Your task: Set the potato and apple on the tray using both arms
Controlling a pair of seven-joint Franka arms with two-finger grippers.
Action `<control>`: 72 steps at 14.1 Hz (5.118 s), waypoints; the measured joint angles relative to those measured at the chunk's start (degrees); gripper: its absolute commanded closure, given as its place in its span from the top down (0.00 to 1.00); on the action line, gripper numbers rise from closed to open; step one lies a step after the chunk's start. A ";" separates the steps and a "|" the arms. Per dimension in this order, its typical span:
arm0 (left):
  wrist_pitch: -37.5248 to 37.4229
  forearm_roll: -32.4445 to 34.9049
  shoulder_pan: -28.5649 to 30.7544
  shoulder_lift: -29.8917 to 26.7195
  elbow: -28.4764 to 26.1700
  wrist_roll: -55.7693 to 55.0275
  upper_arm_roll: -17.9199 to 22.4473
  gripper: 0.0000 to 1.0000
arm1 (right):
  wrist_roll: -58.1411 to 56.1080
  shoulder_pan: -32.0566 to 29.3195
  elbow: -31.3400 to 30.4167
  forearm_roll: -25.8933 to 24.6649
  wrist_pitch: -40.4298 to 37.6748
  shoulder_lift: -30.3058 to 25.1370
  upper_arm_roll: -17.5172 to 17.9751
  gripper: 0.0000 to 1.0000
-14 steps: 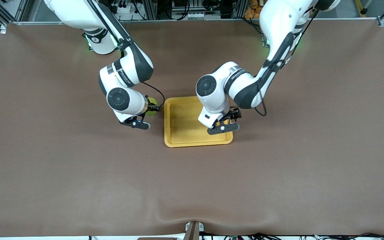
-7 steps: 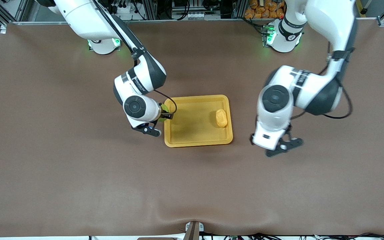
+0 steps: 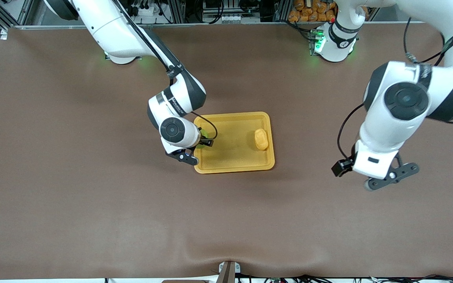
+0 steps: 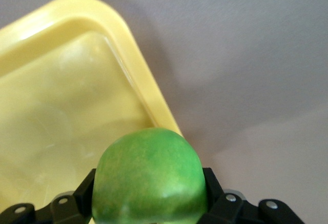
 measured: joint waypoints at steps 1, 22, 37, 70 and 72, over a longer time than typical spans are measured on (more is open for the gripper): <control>-1.57 -0.53 0.25 -1.25 -0.03 0.29 0.00 1.00 | 1.07 0.59 0.23 0.00 0.83 0.50 0.05 0.00; -15.69 -13.64 6.73 -24.35 -14.64 43.61 7.73 1.00 | 2.16 -3.99 20.22 -0.03 -18.93 3.25 -1.37 1.00; -15.98 -14.89 8.62 -24.77 -12.89 44.79 7.78 1.00 | -2.23 -22.71 26.29 -3.74 -25.38 -4.91 6.99 1.00; -15.31 -12.31 9.27 -23.79 -12.94 47.44 7.76 1.00 | -46.85 -33.67 5.63 -9.90 -39.26 -41.08 -0.45 1.00; -15.31 -12.31 9.27 -23.71 -12.94 47.44 7.76 1.00 | -46.91 -33.63 5.12 -9.90 -38.74 -41.18 -0.36 1.00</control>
